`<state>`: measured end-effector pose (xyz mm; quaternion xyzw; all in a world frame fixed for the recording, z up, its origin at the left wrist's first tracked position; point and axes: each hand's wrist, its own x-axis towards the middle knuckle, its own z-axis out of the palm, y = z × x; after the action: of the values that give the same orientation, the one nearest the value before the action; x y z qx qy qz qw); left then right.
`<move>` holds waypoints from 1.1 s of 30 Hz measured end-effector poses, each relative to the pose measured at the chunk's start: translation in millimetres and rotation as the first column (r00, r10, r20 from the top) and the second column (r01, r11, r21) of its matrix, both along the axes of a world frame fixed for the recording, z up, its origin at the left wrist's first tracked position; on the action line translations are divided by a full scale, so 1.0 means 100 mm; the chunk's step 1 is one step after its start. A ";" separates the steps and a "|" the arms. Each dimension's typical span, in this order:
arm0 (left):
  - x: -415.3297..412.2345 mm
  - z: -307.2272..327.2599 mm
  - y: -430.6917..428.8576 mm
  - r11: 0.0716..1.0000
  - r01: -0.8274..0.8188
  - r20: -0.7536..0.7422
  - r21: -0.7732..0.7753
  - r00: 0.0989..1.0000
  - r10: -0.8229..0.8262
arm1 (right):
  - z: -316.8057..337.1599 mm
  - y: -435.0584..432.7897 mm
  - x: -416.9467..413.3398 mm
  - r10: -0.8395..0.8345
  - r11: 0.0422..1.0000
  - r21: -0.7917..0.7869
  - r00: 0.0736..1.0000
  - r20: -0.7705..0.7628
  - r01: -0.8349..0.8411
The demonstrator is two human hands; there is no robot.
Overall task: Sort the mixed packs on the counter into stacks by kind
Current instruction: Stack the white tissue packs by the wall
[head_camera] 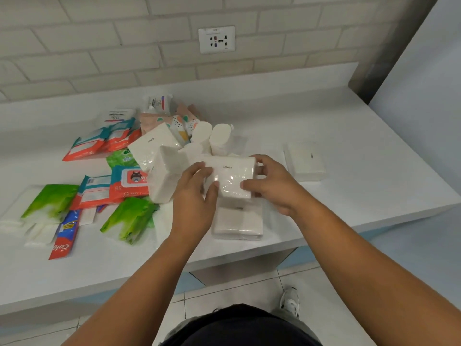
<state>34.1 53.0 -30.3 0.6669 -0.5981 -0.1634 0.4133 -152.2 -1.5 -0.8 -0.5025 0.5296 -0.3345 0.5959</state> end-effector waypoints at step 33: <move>-2.19 -0.27 -1.45 0.886 0.057 -0.015 0.460 0.998 -0.056 | -0.49 -0.89 -2.63 -0.470 0.882 0.030 0.883 0.012 0.470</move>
<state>-185.4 -92.2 -57.1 0.7280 -0.5613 -0.3130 0.2389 -415.5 -90.2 -50.1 -0.3483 0.6342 -0.4666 0.5087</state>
